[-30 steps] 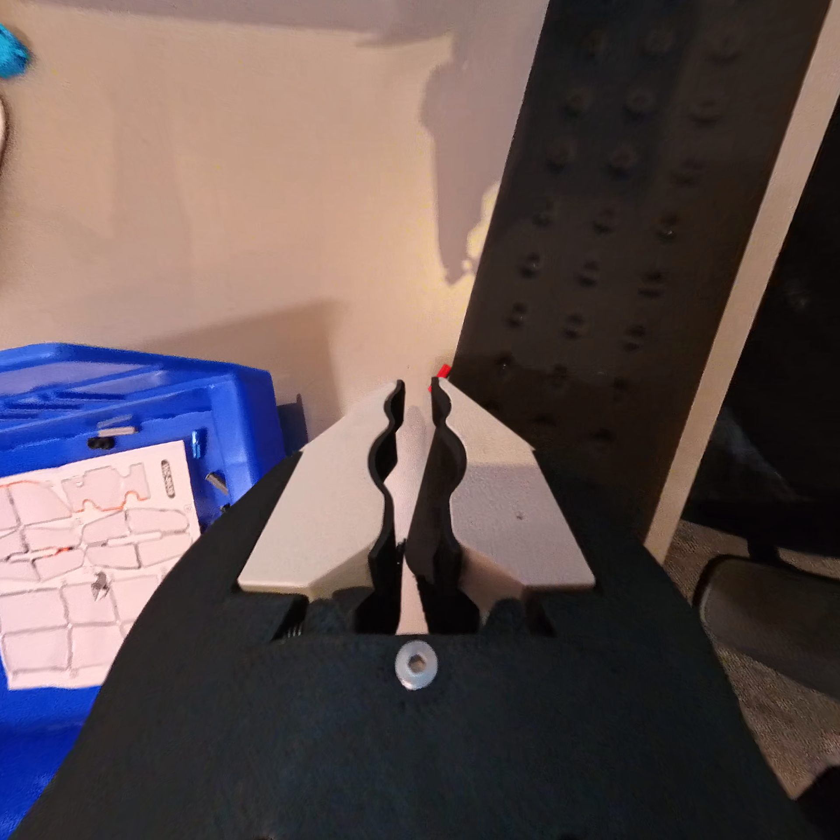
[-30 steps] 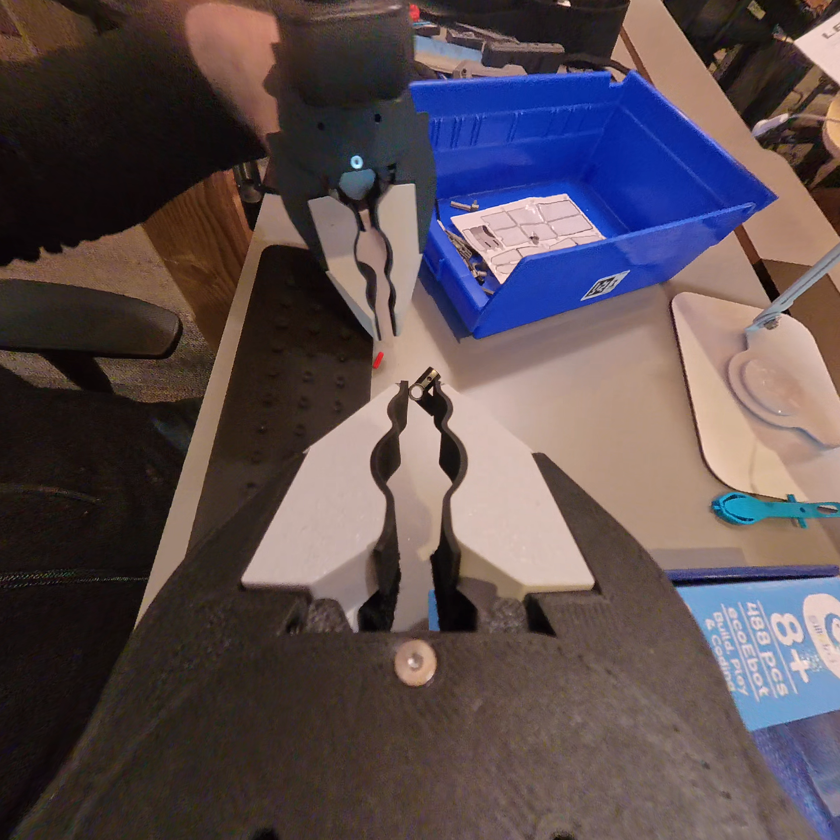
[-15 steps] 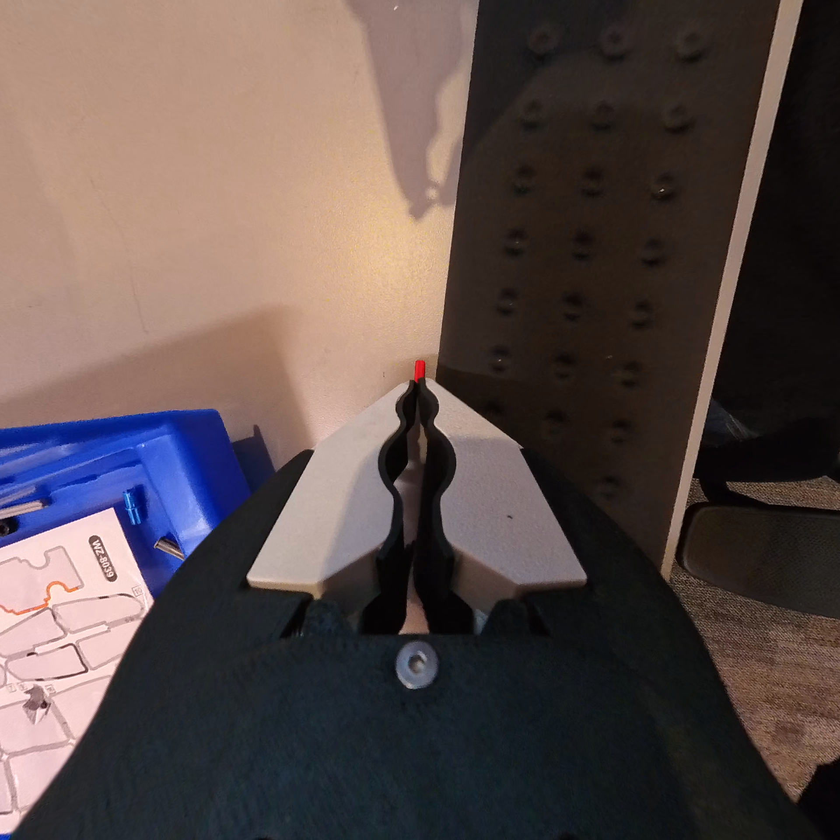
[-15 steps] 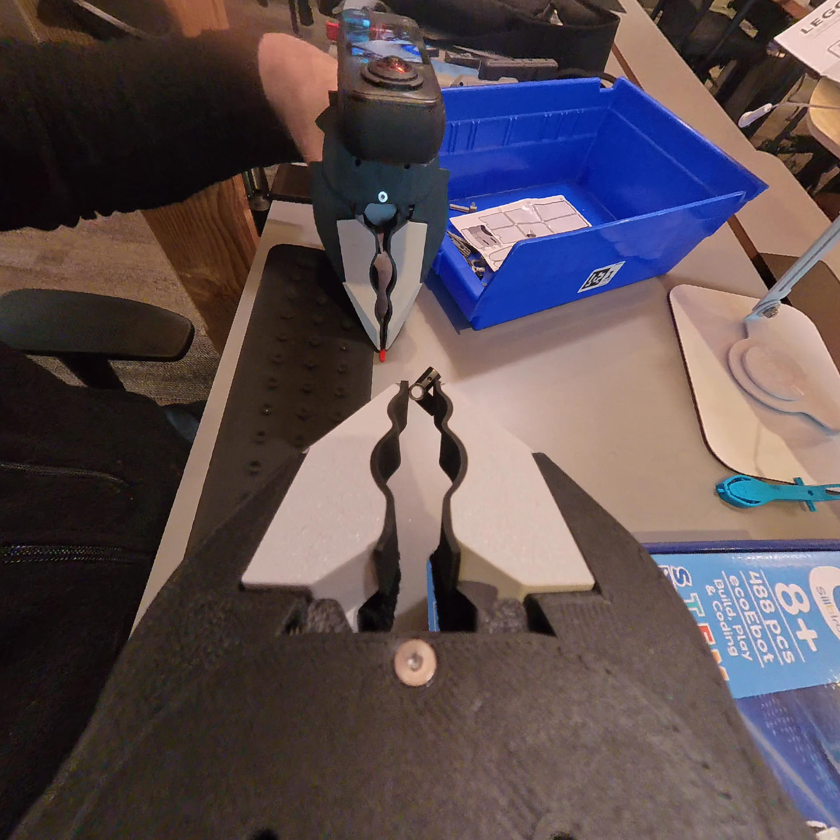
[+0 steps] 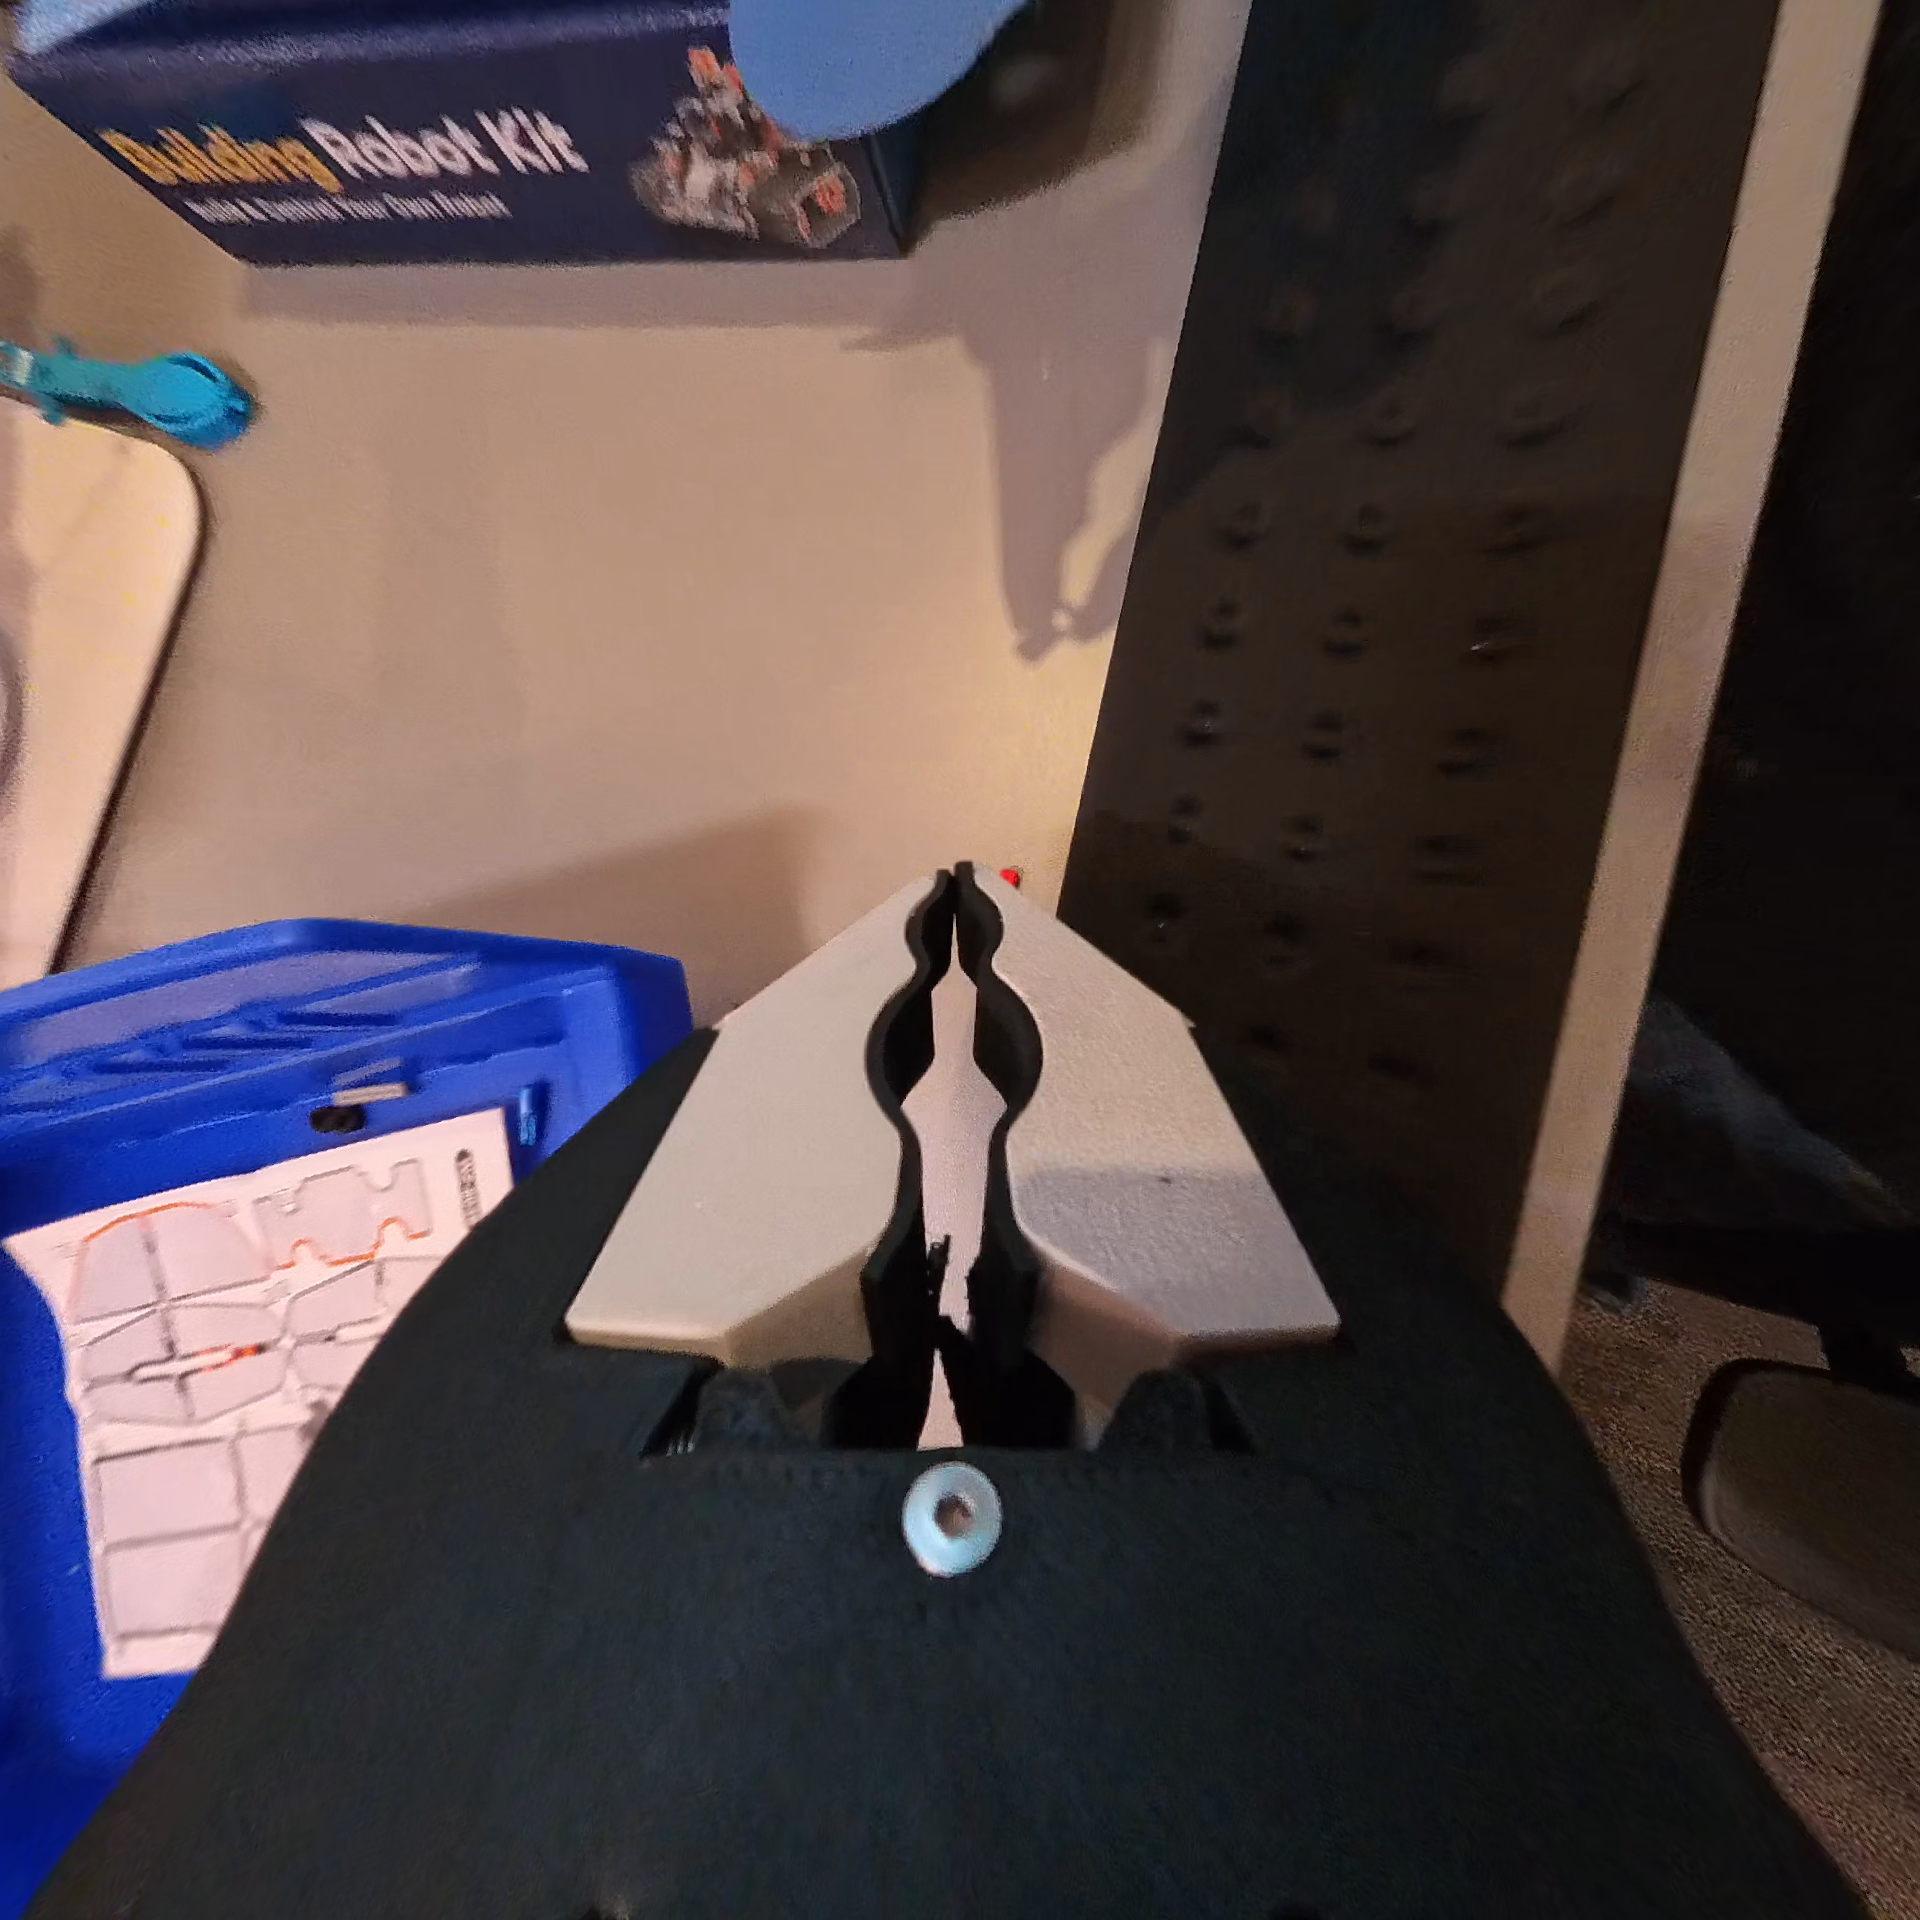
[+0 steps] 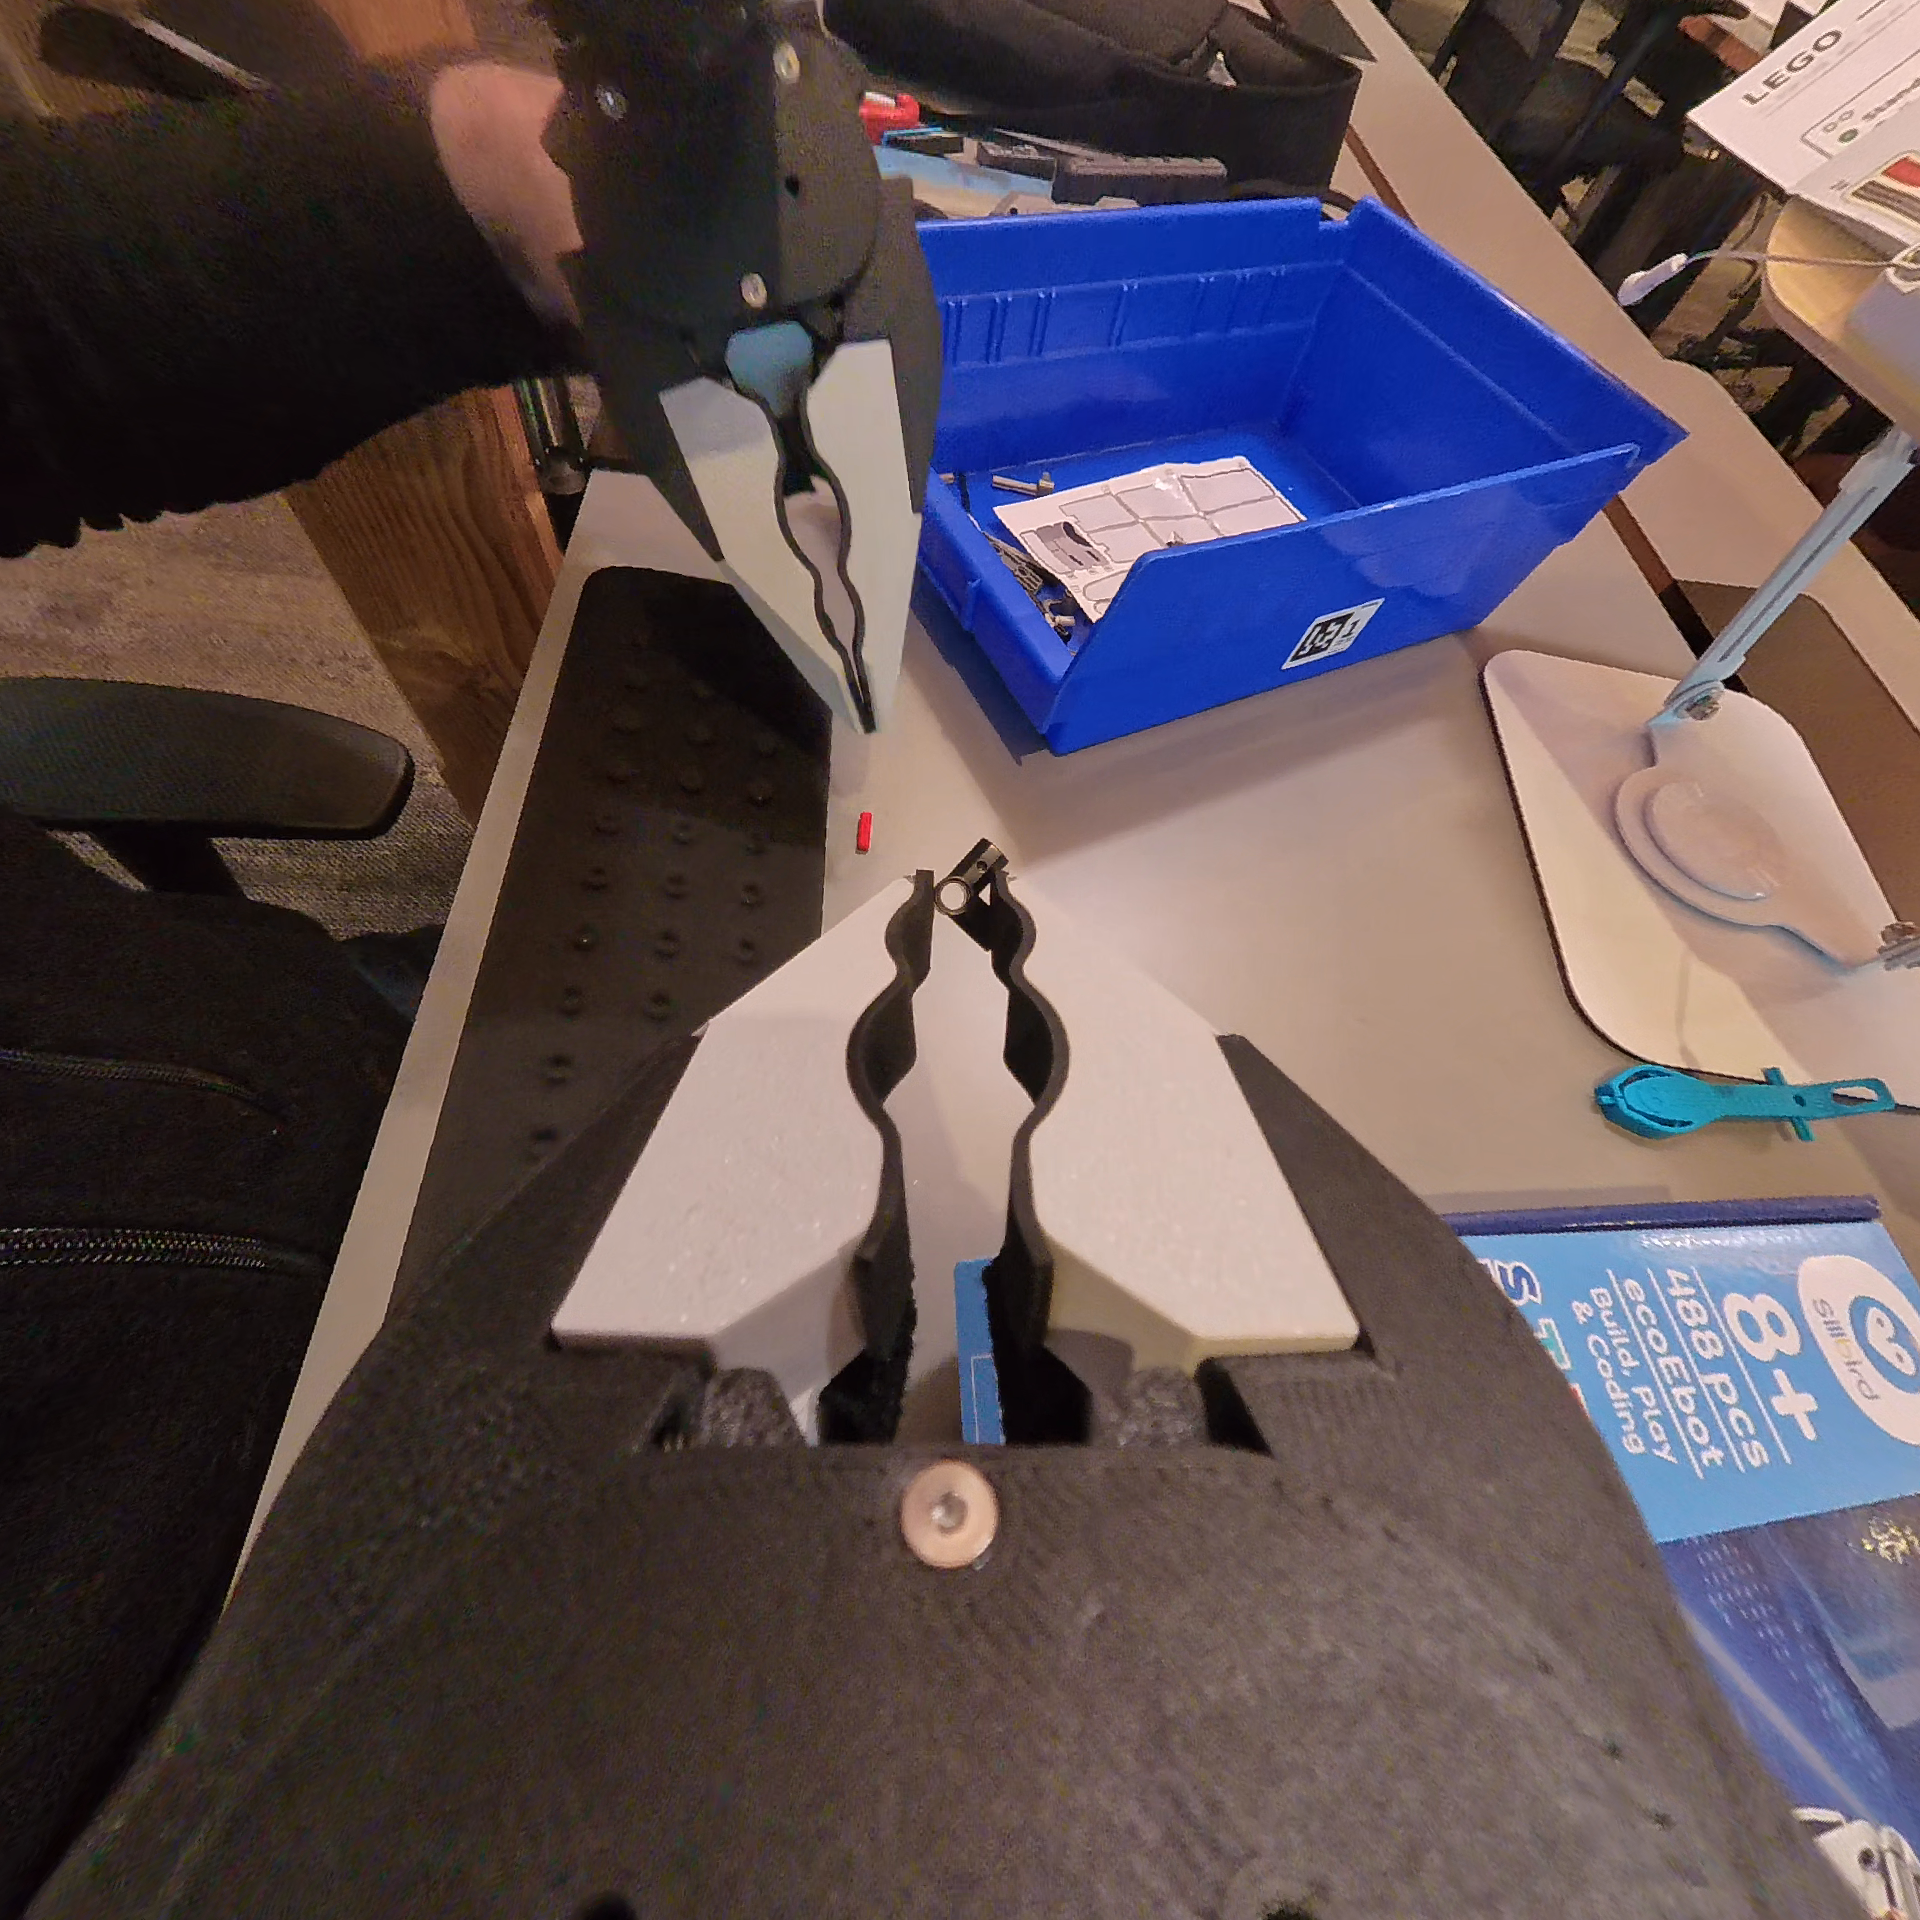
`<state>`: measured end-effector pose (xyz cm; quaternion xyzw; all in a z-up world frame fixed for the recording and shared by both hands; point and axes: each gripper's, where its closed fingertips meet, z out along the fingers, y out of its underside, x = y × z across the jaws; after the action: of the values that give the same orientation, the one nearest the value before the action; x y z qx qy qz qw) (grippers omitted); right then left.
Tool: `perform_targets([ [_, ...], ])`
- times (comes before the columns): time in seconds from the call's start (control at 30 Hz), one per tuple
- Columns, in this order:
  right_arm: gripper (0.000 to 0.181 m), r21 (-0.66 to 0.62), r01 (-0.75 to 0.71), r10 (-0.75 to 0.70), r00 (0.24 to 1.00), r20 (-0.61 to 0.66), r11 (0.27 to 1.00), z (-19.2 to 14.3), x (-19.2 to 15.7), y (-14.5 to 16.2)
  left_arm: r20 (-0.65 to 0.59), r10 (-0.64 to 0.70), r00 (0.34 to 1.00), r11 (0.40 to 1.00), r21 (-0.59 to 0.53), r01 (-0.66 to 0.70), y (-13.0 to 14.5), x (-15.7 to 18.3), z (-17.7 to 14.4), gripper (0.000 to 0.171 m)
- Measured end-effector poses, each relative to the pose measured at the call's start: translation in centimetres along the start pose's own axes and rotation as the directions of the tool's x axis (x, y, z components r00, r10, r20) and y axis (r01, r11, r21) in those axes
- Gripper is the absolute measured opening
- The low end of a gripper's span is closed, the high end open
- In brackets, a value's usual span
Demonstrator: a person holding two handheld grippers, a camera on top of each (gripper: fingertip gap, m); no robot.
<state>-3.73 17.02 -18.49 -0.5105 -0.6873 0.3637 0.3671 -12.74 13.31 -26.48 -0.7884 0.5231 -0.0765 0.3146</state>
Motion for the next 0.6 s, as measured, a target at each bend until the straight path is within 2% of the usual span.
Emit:
perform_targets([
  [0.17, 0.008, 0.002, 0.008, -0.008, 1.000, 0.002, 1.000, -0.1, -0.2, -0.1, 0.033, 0.020, 0.999, 0.999, -0.030, -0.019, -0.1, -0.5, -1.1, 0.000],
  [0.27, 0.007, 0.002, 0.005, -0.005, 1.000, 0.001, 1.000, -0.2, -0.2, 0.0, -0.016, 0.044, 0.999, 0.997, -0.067, -0.045, 0.5, 0.2, -0.1, 0.000],
  [0.33, 0.008, 0.002, -0.003, 0.003, 1.000, 0.002, 1.000, -0.3, -0.1, 0.1, -0.069, 0.028, 0.997, 0.994, -0.101, -0.035, 1.1, 0.7, 0.8, 0.017],
  [0.4, 0.008, -0.002, -0.006, 0.006, 1.000, 0.002, 1.000, -0.2, 0.0, 0.3, -0.092, 0.021, 0.996, 0.994, -0.108, -0.031, 1.4, 0.8, 1.4, 0.020],
  [0.5, 0.008, -0.003, -0.004, 0.004, 1.000, 0.004, 1.000, -0.1, -0.1, 0.3, -0.124, 0.006, 0.992, 0.991, -0.133, -0.022, 2.3, 0.7, 2.8, 0.018],
  [0.6, 0.008, -0.009, -0.002, 0.002, 1.000, 0.001, 1.000, -0.1, -0.1, 0.4, -0.179, -0.030, 0.983, 0.990, -0.139, 0.005, 2.6, 1.1, 3.5, 0.008],
])
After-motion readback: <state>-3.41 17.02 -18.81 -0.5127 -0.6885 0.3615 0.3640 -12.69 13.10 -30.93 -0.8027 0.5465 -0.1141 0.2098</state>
